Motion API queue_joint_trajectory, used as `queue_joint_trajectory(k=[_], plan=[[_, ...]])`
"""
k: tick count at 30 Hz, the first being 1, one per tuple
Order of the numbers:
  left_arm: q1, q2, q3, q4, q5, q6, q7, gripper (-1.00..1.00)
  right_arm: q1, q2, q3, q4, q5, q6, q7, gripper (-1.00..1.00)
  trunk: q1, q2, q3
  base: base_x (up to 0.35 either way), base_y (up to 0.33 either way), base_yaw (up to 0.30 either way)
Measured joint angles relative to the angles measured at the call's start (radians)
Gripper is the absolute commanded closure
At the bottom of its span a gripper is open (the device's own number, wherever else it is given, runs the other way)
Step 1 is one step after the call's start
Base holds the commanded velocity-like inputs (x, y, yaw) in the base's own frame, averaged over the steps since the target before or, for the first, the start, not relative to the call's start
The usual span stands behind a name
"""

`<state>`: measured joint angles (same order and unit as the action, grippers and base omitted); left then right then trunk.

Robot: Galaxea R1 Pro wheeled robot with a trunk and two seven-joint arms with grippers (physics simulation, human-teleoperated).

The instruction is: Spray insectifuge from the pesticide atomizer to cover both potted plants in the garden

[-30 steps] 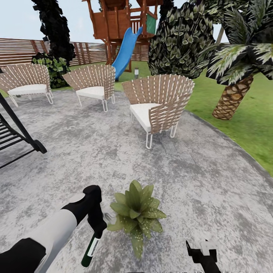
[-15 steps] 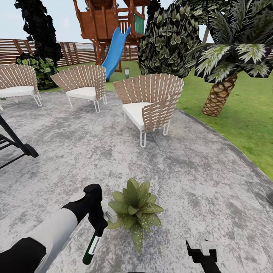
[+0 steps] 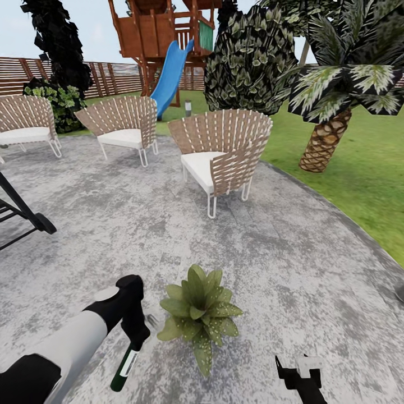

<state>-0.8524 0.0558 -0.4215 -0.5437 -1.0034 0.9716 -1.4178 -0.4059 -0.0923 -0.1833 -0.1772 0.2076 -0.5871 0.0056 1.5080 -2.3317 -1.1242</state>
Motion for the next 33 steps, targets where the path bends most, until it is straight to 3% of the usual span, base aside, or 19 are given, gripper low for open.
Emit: queue_joint_trajectory(k=[18, 23, 33], plan=[[0.018, -0.007, 0.005, 0.0, 0.01, 0.003, 0.001, 1.0, 0.0, 0.0, 0.0, 0.0, 0.0, 0.0, 0.0, -1.0, 0.0, 0.0, 0.0, 0.0, 0.0, -0.03], [0.018, -0.007, 0.005, -0.002, 0.009, 0.003, 0.001, 1.0, 0.0, 0.0, 0.0, 0.0, 0.0, 0.0, 0.0, -1.0, 0.001, 0.0, 0.0, -0.235, 0.084, -0.244], [0.018, -0.006, 0.007, -0.003, 0.008, 0.005, 0.001, 1.0, 0.001, 0.0, 0.0, 0.0, 0.0, 0.0, 0.001, -1.0, 0.0, 0.0, 0.0, -0.204, 0.233, -0.023]])
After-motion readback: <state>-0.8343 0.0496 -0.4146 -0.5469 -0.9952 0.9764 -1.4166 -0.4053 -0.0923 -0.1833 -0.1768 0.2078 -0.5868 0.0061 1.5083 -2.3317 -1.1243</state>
